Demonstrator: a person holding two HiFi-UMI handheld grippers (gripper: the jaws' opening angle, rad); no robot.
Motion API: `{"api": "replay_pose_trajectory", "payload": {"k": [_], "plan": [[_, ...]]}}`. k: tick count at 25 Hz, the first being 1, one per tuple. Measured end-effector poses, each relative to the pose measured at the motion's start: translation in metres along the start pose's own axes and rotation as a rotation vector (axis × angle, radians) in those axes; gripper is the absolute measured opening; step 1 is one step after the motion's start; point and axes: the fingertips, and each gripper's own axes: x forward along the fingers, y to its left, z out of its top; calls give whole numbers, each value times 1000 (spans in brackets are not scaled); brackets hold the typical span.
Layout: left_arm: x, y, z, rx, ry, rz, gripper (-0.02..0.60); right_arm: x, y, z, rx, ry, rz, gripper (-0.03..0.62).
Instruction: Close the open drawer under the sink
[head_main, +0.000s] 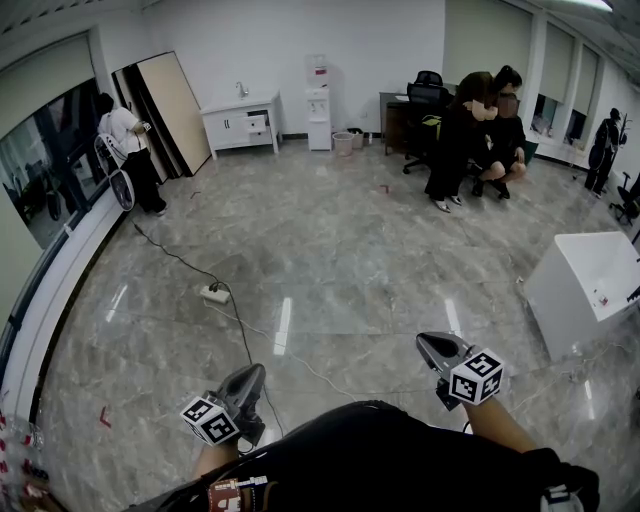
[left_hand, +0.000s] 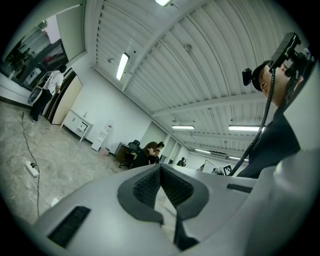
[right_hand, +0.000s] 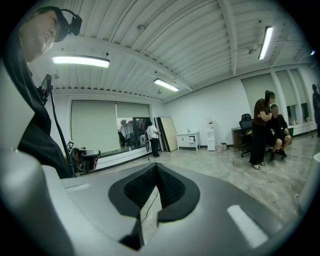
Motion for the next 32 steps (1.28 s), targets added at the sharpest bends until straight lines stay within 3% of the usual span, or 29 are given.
{"api": "replay_pose_trajectory", "payload": {"k": [7, 18, 27, 32], "plan": [[11, -3, -11, 6, 9, -17, -8, -9, -9, -6, -6, -20, -8, 0], [61, -34, -13, 50, -4, -20, -8, -59, -59, 67, -99, -173, -36, 2], [117, -77, -42, 49, 0, -1, -8, -95, -99, 74, -154, -170, 11, 2], [136, -87, -51, 43, 41, 3, -8, -84, -121, 65, -104, -154, 39, 2]]}}
